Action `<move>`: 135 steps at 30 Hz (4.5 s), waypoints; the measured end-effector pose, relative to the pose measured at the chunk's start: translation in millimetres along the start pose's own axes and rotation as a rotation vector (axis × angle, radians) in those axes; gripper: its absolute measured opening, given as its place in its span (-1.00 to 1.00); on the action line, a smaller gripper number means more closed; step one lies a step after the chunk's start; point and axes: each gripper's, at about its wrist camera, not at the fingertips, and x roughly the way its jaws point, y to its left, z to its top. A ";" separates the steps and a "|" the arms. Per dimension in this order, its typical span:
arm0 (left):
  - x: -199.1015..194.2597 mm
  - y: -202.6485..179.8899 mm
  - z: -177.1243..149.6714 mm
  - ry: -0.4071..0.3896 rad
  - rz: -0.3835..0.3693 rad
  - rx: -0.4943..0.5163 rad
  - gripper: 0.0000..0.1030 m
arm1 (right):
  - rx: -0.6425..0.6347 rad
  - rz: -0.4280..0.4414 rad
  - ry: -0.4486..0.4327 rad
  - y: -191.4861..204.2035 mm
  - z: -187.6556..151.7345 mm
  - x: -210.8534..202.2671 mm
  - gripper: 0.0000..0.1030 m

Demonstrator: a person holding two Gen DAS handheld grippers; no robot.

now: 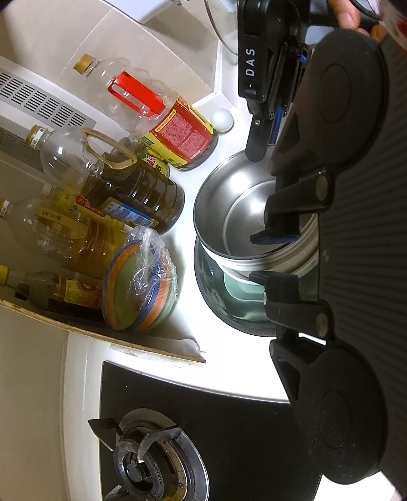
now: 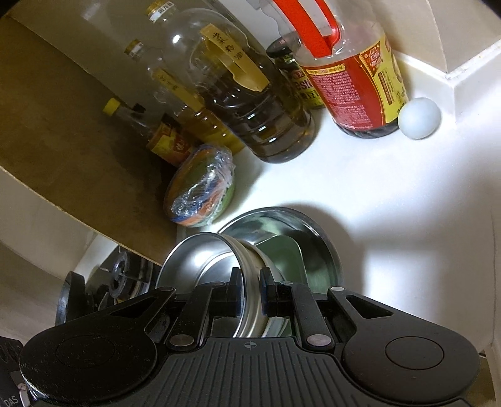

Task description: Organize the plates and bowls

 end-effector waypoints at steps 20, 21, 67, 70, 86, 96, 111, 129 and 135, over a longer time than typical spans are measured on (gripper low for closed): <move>3.2 3.9 4.7 0.028 -0.030 0.042 -0.70 | 0.046 -0.052 -0.010 7.4 -1.7 0.8 -0.76; 3.0 3.8 4.2 0.028 -0.031 0.043 -0.70 | 0.045 -0.055 -0.014 8.1 -2.4 0.6 -0.75; -143.7 -70.1 -173.2 -0.113 0.092 0.313 0.23 | -0.327 -0.220 -0.190 -30.0 -203.5 -157.8 0.39; -152.0 -74.6 -189.1 -0.093 0.092 0.298 0.23 | -0.310 -0.207 -0.173 -35.8 -215.3 -170.1 0.39; -173.0 -95.9 -246.8 -0.027 0.084 0.307 0.22 | -0.336 -0.236 -0.126 -48.3 -262.7 -204.1 0.39; -173.4 -103.2 -255.2 -0.020 0.075 0.325 0.22 | -0.336 -0.249 -0.129 -50.5 -272.0 -214.3 0.39; -172.4 -104.4 -255.6 -0.018 0.075 0.325 0.22 | -0.333 -0.252 -0.128 -52.8 -272.4 -216.2 0.39; -170.5 -102.1 -253.3 -0.019 0.073 0.326 0.22 | -0.332 -0.253 -0.127 -52.5 -271.8 -215.0 0.39; -170.1 -102.2 -253.0 -0.019 0.072 0.326 0.22 | -0.332 -0.253 -0.128 -52.3 -271.7 -215.0 0.39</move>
